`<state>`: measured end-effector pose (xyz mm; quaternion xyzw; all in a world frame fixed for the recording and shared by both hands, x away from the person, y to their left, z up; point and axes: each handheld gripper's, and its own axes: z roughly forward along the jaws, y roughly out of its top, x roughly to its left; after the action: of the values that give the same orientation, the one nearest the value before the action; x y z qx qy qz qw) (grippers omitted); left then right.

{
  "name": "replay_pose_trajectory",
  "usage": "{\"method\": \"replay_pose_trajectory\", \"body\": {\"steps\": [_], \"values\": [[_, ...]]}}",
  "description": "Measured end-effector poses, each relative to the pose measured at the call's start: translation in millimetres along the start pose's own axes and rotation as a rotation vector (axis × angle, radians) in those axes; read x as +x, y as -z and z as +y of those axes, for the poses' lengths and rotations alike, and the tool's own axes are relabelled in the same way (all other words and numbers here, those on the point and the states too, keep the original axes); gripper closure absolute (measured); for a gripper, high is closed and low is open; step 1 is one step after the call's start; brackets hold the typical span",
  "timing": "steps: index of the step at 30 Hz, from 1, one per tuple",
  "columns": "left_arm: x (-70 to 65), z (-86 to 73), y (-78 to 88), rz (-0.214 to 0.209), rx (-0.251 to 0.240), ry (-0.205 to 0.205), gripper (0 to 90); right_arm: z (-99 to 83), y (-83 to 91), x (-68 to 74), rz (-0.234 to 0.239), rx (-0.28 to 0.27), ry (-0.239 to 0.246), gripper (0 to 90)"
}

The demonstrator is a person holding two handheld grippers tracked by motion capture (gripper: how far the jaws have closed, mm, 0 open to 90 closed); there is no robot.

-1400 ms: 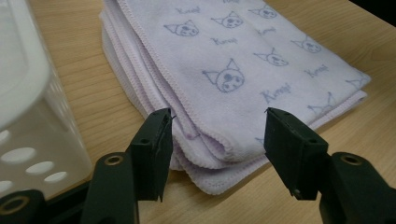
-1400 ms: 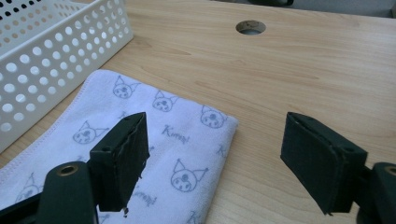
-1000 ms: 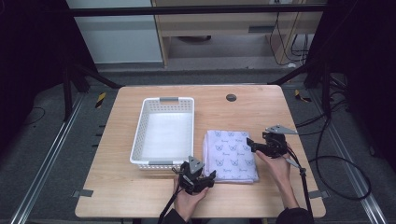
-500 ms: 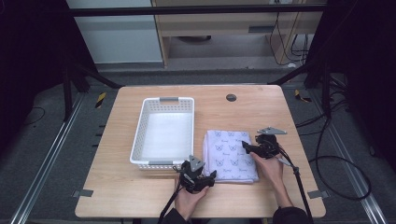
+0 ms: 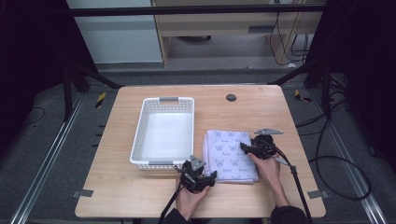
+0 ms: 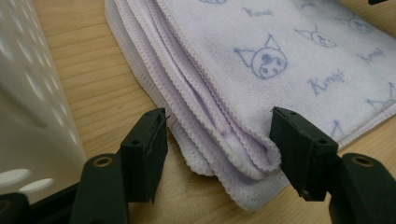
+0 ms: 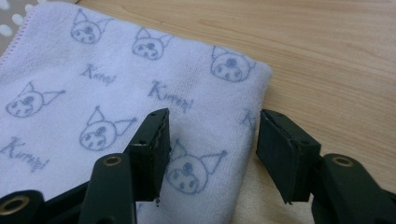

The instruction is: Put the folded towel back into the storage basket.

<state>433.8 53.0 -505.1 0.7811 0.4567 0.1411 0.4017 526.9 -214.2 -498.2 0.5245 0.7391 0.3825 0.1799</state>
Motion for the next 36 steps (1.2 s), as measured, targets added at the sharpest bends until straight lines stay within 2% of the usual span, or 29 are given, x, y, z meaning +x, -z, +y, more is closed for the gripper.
{"method": "replay_pose_trajectory", "body": {"steps": [4, 15, 26, 30, 36], "values": [[-1.6, 0.1, -0.3, 0.001, -0.001, 0.005, 37.9, -0.9, -1.5, -0.7, 0.018, 0.01, -0.037, 47.7], [-1.1, 0.7, -0.4, -0.039, 0.002, 0.029, 51.4, -2.0, -2.0, -0.6, 0.052, 0.013, -0.057, 56.7], [-1.8, 0.1, -0.5, -0.069, -0.005, 0.064, 65.2, -1.0, 0.1, 1.3, 0.055, 0.006, -0.044, 73.0], [-2.5, 0.6, 1.4, -0.063, -0.017, 0.058, 73.3, -0.4, 2.3, 2.7, 0.048, -0.004, -0.028, 75.6], [-2.7, 0.9, 2.7, -0.065, -0.027, 0.06, 76.0, 1.7, 8.5, 3.9, 0.053, -0.021, -0.012, 76.2]]}}
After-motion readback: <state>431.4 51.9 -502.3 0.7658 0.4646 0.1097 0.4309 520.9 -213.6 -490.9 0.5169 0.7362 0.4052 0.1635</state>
